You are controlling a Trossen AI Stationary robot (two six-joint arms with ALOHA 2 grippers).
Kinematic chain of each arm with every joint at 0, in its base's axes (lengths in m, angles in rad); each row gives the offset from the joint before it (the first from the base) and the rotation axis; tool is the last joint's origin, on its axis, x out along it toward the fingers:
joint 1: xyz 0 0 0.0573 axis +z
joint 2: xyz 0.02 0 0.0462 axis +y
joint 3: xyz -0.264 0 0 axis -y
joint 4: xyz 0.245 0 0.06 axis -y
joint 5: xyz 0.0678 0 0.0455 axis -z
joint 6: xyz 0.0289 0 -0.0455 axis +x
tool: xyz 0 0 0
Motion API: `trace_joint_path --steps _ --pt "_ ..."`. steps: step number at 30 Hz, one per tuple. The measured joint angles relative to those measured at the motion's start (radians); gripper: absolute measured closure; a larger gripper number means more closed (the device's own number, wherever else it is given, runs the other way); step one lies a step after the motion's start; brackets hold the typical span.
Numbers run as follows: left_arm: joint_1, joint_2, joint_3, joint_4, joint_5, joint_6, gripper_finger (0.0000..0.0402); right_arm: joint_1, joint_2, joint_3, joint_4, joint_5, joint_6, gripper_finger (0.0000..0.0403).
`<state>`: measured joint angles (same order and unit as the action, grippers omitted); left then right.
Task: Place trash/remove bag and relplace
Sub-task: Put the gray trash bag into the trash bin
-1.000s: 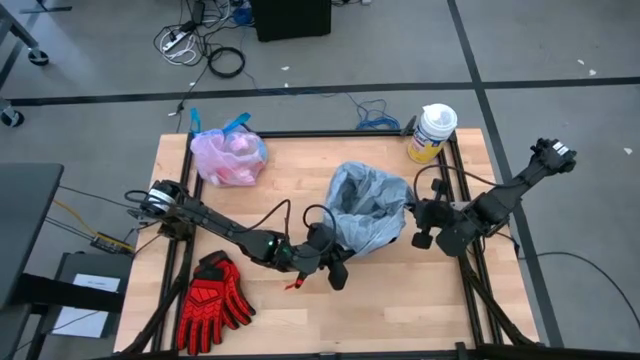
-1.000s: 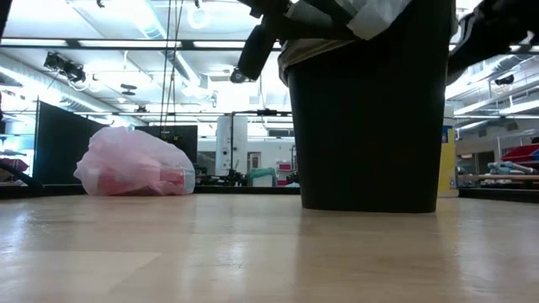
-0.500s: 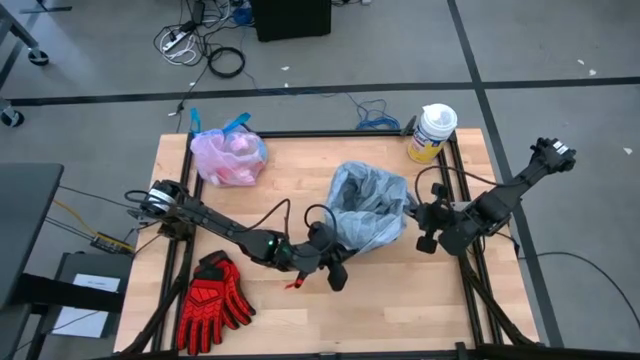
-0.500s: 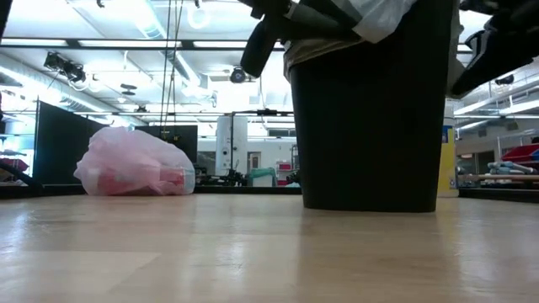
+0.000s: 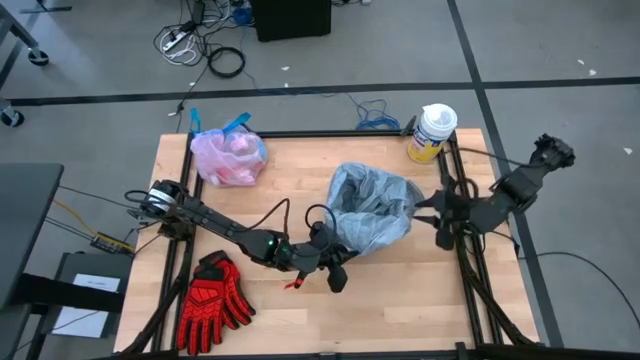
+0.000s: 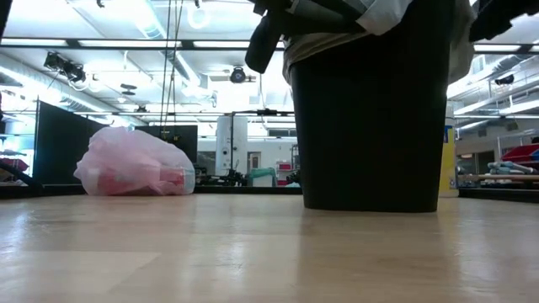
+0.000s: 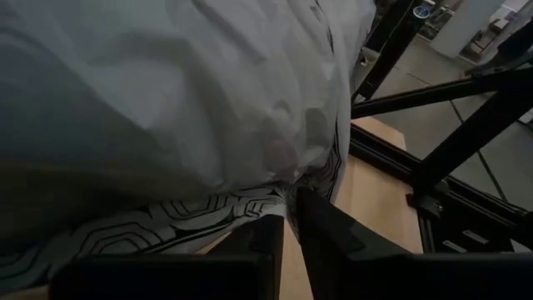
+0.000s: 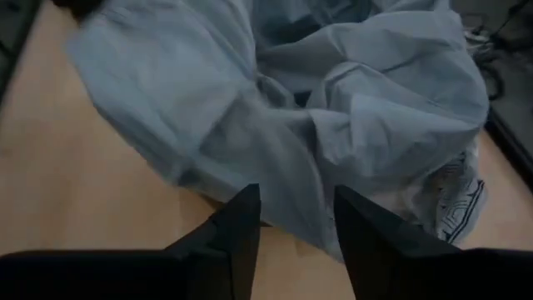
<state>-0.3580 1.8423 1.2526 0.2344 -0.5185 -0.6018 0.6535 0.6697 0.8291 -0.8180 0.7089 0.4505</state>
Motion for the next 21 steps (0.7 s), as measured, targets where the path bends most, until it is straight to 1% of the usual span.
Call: trace_joint_path --steps 3,9,13,15,17,21 --pt "0.004 0.000 0.000 -0.002 0.000 -0.005 0.0357 -0.001 -0.026 0.026 -0.015 -0.039 0.026 0.0262" --pt "0.021 0.000 0.000 -0.004 0.000 -0.027 0.0357 -0.001 -0.070 0.055 0.030 -0.134 0.032 0.0280" --pt "0.044 0.000 0.000 -0.055 0.000 -0.029 0.0357 -0.001 -0.058 0.055 0.062 -0.206 0.038 0.0298" --pt "0.054 0.000 0.000 -0.072 0.000 -0.014 0.0357 -0.001 -0.029 0.055 0.119 -0.229 -0.010 0.0307" --pt "0.063 0.000 0.000 -0.071 0.000 0.030 0.0357 0.001 0.002 0.055 0.176 -0.233 -0.110 0.0310" --pt "0.067 0.000 0.000 -0.070 0.000 0.152 0.0357 -0.003 0.073 0.055 0.220 -0.218 -0.292 0.0293"
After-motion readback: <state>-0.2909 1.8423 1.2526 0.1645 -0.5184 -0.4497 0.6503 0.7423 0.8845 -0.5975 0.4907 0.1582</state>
